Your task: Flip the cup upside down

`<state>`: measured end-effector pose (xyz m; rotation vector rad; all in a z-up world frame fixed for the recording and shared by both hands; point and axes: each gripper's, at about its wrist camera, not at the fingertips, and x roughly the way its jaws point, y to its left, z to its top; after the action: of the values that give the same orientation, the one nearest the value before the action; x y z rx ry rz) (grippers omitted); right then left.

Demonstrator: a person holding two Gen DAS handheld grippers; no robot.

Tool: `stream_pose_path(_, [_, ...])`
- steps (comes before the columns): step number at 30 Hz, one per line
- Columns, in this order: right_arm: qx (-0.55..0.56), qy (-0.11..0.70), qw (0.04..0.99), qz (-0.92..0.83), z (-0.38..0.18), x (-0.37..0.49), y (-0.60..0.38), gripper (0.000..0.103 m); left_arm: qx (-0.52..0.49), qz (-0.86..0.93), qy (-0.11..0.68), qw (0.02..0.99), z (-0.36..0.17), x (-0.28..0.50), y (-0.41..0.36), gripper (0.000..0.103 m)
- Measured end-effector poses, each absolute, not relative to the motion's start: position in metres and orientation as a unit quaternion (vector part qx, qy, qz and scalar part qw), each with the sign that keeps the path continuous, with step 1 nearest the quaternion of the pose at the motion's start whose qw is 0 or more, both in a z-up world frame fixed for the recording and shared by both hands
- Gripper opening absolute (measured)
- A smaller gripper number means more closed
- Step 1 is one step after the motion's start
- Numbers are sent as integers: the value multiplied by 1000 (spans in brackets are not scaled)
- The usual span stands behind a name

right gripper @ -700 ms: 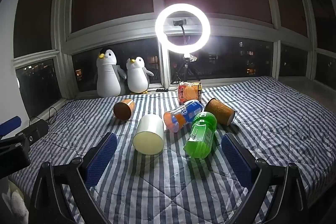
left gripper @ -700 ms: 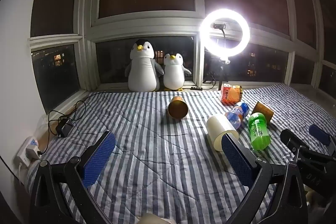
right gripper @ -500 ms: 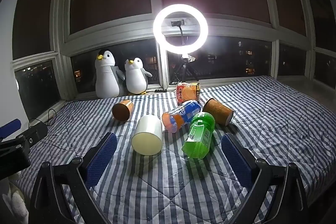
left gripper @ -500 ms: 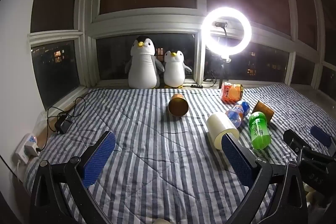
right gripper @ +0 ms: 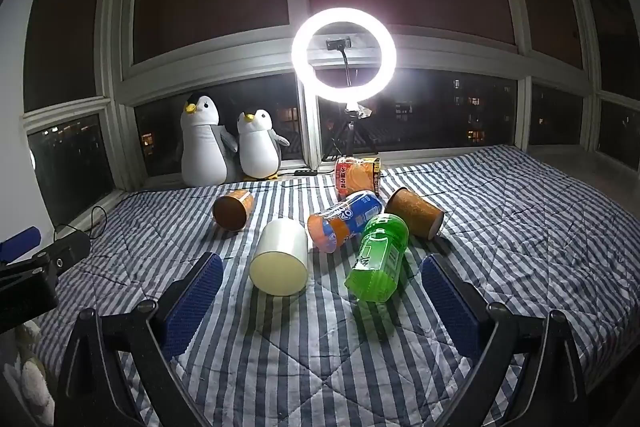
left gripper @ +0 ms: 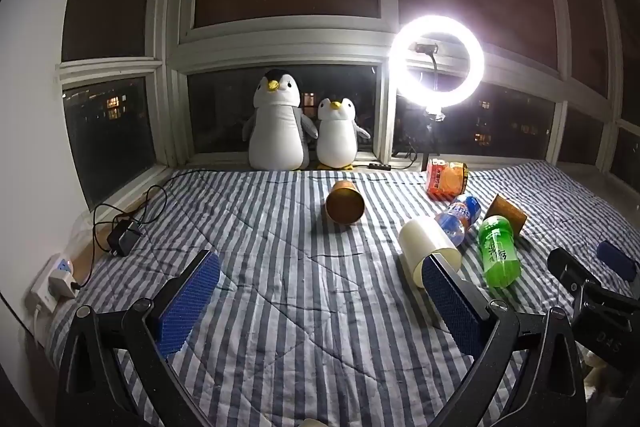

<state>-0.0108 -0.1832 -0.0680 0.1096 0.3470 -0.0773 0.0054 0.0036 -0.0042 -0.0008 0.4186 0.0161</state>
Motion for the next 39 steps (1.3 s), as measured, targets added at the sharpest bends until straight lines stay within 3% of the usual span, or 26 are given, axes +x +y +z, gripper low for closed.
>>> stream_pose_path(39, [58,175,982,-41,-68,-10,-188,98,5,3,211,977,-2,9,-1,102])
